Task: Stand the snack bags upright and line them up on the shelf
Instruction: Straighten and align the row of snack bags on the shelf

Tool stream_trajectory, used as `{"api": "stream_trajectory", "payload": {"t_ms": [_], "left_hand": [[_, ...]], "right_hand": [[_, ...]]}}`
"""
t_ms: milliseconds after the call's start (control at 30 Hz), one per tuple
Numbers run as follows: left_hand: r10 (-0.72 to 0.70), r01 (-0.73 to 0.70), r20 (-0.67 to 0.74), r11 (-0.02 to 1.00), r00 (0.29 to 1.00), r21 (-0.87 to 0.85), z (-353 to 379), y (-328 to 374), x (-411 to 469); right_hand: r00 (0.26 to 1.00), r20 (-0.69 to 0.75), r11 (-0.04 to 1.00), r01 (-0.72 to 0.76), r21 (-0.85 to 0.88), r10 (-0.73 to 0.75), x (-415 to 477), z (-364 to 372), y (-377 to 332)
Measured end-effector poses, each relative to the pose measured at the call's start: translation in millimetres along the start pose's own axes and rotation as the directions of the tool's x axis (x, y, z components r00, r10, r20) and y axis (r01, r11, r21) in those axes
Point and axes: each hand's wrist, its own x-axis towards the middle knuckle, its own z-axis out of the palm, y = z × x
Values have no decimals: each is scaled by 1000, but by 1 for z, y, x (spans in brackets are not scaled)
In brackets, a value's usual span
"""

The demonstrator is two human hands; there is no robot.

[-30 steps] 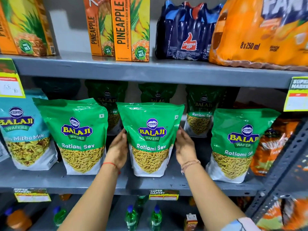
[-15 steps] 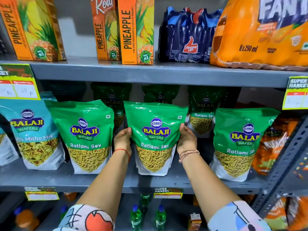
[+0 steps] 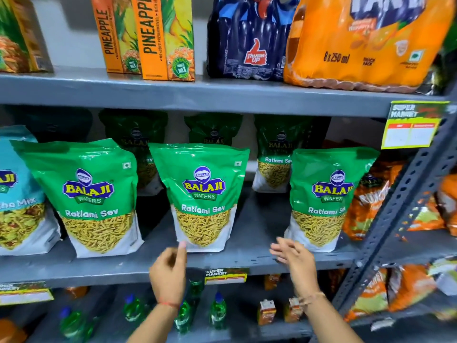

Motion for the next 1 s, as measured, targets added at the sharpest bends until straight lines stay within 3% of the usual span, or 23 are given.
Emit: {"api": "stream_trajectory", "payload": {"t_ms": [100, 200, 267, 400, 600, 667, 767, 1000], "left_hand": [[41, -42, 206, 999, 978, -2, 36, 5, -23], [65, -22, 395, 994, 916, -112, 84, 31, -31], [25, 59, 495, 986, 868, -153, 120, 43, -35], [-87, 220, 640, 967, 763, -131, 176, 59, -36], [-194, 173, 766, 979, 613, 109, 222, 45, -28], [-219, 164, 744, 975, 631, 148, 232, 43, -34], [-197, 126, 664, 980, 721, 154, 237, 36, -36], [-185, 78, 615, 977, 767, 196, 205, 28, -12]], "right_hand": [[964, -241, 987, 76, -145, -109, 11, -57, -5], [903, -353, 932, 119, -342, -245, 30, -101, -14], [933, -307, 929, 65, -365, -185, 48, -120, -15], [998, -40, 948, 34, -315, -49, 69, -132, -9], [978, 113, 950, -136, -282, 173, 94, -143, -1], [966, 127, 932, -174, -317, 224, 98, -143, 1], [964, 129, 918, -173, -356, 231, 98, -134, 1], [963, 201, 952, -121, -282, 182, 90, -90, 0]]}}
